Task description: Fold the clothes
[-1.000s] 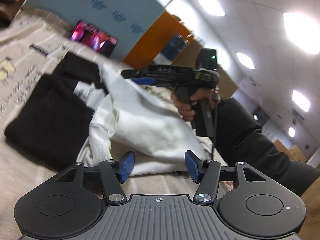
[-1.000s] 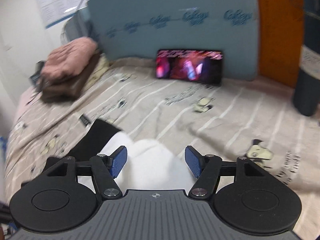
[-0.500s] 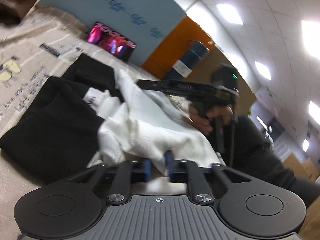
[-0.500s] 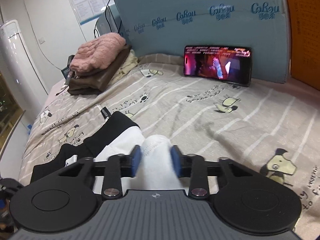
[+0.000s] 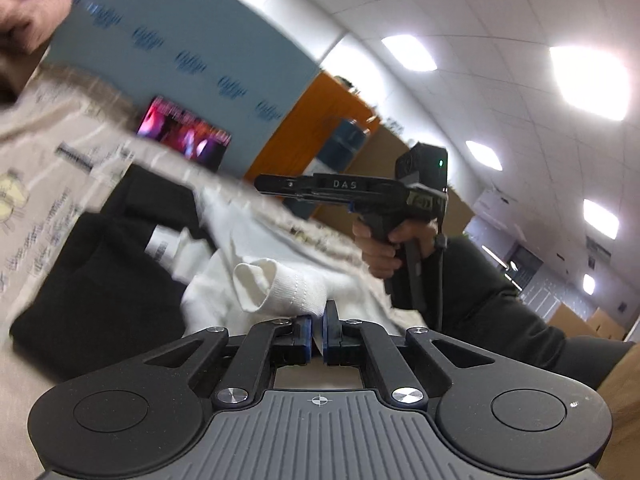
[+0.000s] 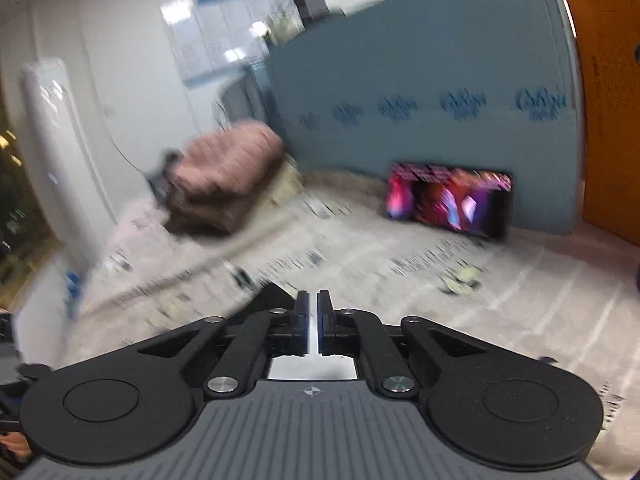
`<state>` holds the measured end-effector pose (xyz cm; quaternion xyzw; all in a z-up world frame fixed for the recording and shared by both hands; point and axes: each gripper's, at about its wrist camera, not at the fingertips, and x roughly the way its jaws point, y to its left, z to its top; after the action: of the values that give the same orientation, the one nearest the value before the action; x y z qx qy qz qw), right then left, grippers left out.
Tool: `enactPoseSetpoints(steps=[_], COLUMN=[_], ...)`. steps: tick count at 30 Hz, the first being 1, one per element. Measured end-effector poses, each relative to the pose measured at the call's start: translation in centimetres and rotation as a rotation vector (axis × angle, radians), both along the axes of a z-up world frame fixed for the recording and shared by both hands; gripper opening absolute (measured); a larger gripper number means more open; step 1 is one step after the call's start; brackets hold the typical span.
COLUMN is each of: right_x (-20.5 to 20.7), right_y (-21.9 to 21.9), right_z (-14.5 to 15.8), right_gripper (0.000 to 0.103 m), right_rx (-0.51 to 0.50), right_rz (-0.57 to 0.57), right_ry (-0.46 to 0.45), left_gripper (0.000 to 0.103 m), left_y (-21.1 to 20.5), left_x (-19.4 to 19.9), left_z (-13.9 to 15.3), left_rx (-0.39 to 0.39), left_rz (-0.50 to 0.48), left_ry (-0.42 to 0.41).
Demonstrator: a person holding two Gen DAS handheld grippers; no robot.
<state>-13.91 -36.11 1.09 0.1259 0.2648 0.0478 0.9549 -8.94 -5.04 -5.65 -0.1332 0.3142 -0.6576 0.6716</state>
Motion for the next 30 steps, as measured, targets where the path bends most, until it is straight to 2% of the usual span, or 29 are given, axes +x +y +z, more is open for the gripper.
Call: enactPoseSetpoints(steps=[1,2,8,10,11,12,15,18,25,28,30], right_x=[0.4,0.7,1.4,1.4,1.4,1.4,1.0,-0.3,-2.6,-2.0,-0.4], right_y=[0.0,0.0,-0.7,-0.9,-0.9,-0.9,-0.7,-0.8,-0.4,0.2,0.9], right_z=[-0.3,-0.6,-2.7,-3.2,-3.4,-3.5,-3.4,-2.3,1.2,2.7,3.1], right_gripper=[0.040,0.046,0.051,0.048,0.041,0.029,0.013,0.012,0.011,0.011,0.011], right_rx=[-0.012,-0.012,0.010,0.028,0.034,0.039,0.034,0.042,0.057,0.102,0.126], right_rz=[-0.011,-0.014,-0.018,-0.010,-0.001,0.009,0.040,0.035,0.040,0.095,0.139], right_ry=[0.035,0.059,0.129,0.130,0.128,0.125,0.104,0.038,-0.138,-0.211,-0.223], left_gripper=[0.003,0.003,0.003,0.003,0.003,0.003,0.003,0.003,0.003,0.003,0.003], left_y=[-0.1,-0.3,-1.0,-1.2,-1.2,-1.2,-1.3,-1.1,0.5,2.5,4.1], left_x=[0.1,0.1,0.1,0.1,0.2,0.2,0.2,0.1,-0.4,-0.4,-0.5], left_z=[-0.2,-0.5,-1.0,-1.0,-1.0,-1.1,-1.1,-0.8,0.5,1.1,1.4], left_rx=[0.010,0.022,0.073,0.080,0.083,0.084,0.081,0.061,-0.072,-0.131,-0.144], left_rz=[-0.004,-0.009,-0.024,-0.023,-0.022,-0.022,-0.021,-0.021,-0.011,0.020,0.056], left_ry=[0.009,0.014,0.015,0.016,0.016,0.017,0.018,0.012,-0.027,-0.050,-0.083])
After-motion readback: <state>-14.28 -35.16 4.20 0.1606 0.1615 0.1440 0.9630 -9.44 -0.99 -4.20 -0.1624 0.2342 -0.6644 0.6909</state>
